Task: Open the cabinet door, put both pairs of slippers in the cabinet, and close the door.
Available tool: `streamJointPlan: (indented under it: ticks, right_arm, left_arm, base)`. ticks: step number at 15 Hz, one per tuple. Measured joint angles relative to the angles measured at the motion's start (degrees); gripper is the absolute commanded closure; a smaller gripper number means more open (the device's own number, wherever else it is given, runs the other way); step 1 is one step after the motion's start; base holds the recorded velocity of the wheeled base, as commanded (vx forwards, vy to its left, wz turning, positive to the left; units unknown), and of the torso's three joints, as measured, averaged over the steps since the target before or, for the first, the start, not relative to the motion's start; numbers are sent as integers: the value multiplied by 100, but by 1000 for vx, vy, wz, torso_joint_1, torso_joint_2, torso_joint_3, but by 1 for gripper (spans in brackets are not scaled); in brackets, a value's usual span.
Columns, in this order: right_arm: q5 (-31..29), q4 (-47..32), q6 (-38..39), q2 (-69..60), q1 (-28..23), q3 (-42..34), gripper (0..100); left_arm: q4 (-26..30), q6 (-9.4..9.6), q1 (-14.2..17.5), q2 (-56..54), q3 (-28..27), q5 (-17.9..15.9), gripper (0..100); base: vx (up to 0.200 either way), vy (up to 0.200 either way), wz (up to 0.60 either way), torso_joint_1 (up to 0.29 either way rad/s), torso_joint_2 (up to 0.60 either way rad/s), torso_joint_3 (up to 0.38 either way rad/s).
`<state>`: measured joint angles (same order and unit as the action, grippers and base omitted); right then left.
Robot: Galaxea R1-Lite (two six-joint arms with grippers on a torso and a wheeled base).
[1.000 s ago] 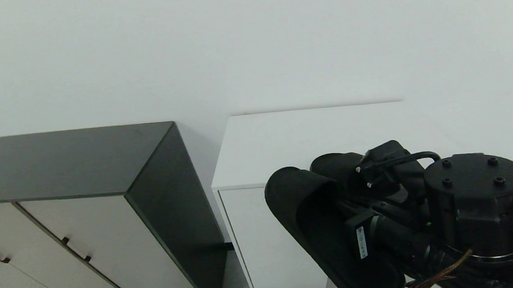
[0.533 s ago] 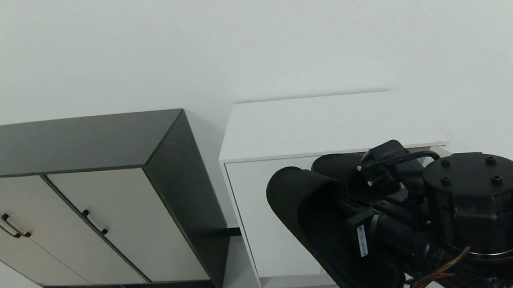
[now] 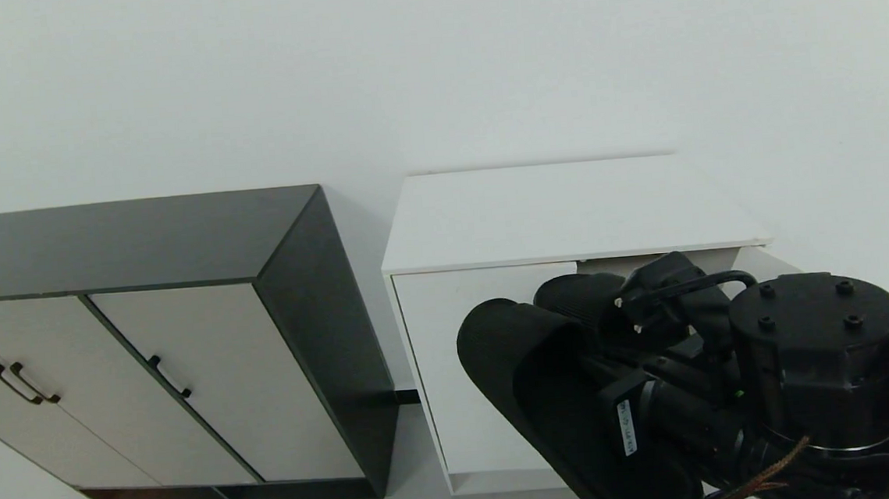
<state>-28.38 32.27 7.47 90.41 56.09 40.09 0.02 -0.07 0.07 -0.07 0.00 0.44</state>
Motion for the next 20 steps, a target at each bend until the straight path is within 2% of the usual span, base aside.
streamJointPlan:
  ticks: [4,20]
  right_arm:
    - [6,7,7,6,6,-2,100]
    - [16,40,188,2,-24,-46,100]
  left_arm:
    - [0,7,0,0,0,-6,100]
    - [-2,15,0,0,0,-12,100]
  base:
    - [0,0,0,0,0,0]
    - [0,-200,0,2,2,2]
